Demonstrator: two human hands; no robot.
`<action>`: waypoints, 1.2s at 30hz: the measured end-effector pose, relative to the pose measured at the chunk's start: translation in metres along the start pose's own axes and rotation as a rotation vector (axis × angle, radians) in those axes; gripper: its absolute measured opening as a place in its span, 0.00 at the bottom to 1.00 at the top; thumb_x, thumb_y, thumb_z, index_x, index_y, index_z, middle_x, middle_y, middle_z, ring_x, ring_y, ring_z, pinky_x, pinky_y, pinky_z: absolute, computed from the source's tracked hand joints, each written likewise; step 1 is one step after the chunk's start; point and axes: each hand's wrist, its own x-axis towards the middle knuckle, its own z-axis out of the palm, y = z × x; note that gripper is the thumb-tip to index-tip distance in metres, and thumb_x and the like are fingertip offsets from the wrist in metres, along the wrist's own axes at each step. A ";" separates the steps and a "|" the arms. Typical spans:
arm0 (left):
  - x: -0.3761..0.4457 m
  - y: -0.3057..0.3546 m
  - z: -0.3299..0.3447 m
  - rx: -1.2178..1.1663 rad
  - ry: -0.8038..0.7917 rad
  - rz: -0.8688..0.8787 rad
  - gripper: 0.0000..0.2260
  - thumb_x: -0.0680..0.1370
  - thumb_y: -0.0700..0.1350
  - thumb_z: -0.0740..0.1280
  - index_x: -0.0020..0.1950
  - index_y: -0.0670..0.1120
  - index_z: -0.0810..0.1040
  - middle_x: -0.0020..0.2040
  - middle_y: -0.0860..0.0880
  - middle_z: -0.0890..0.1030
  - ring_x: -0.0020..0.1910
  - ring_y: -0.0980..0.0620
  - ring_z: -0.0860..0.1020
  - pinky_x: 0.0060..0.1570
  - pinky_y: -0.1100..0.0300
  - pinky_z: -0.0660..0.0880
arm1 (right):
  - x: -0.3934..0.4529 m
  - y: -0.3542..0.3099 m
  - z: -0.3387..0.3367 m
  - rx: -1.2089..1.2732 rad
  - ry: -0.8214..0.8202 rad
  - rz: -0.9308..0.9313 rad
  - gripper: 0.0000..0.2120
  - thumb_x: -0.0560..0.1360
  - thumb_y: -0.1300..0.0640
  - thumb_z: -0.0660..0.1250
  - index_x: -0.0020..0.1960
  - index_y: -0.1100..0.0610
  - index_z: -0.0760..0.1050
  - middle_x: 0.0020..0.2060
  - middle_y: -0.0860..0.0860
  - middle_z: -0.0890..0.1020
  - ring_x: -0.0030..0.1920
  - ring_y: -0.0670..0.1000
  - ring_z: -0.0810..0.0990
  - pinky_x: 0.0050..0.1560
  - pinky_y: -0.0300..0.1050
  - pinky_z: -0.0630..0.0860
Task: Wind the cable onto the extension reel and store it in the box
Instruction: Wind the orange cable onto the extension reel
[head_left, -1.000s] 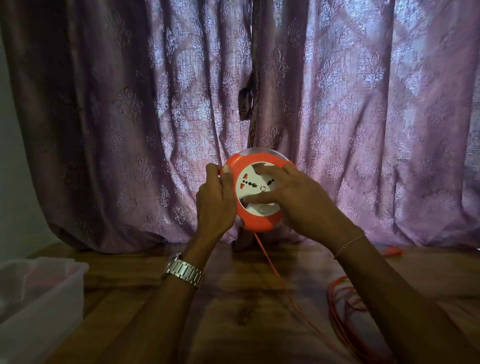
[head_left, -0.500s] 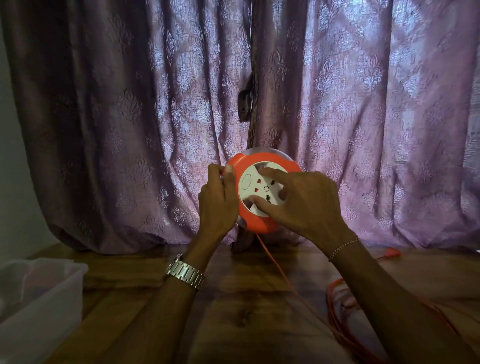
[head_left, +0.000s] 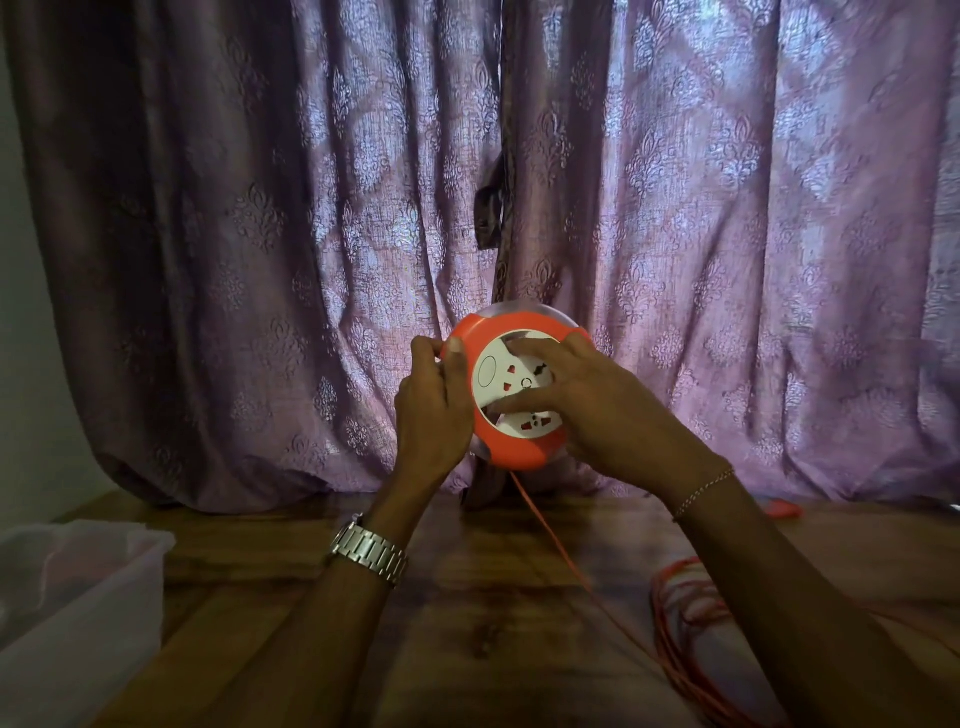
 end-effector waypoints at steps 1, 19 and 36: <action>0.000 0.000 0.000 -0.006 -0.002 -0.006 0.18 0.80 0.65 0.49 0.49 0.52 0.66 0.36 0.52 0.80 0.36 0.53 0.80 0.36 0.43 0.78 | 0.000 -0.002 0.000 -0.016 0.000 0.003 0.29 0.69 0.62 0.70 0.64 0.36 0.76 0.75 0.49 0.63 0.70 0.57 0.63 0.64 0.55 0.71; -0.005 0.008 0.001 -0.004 -0.026 -0.001 0.17 0.82 0.61 0.51 0.50 0.49 0.68 0.36 0.51 0.80 0.37 0.48 0.81 0.38 0.44 0.78 | 0.002 -0.001 0.019 -0.087 0.404 0.262 0.30 0.69 0.27 0.61 0.62 0.46 0.77 0.39 0.50 0.86 0.42 0.56 0.83 0.43 0.49 0.71; -0.001 0.005 -0.002 -0.032 -0.026 -0.029 0.14 0.82 0.61 0.51 0.48 0.52 0.66 0.36 0.51 0.80 0.37 0.51 0.81 0.38 0.41 0.79 | -0.001 0.002 0.002 0.074 0.080 0.004 0.25 0.67 0.63 0.71 0.58 0.40 0.80 0.73 0.51 0.68 0.69 0.59 0.65 0.58 0.58 0.76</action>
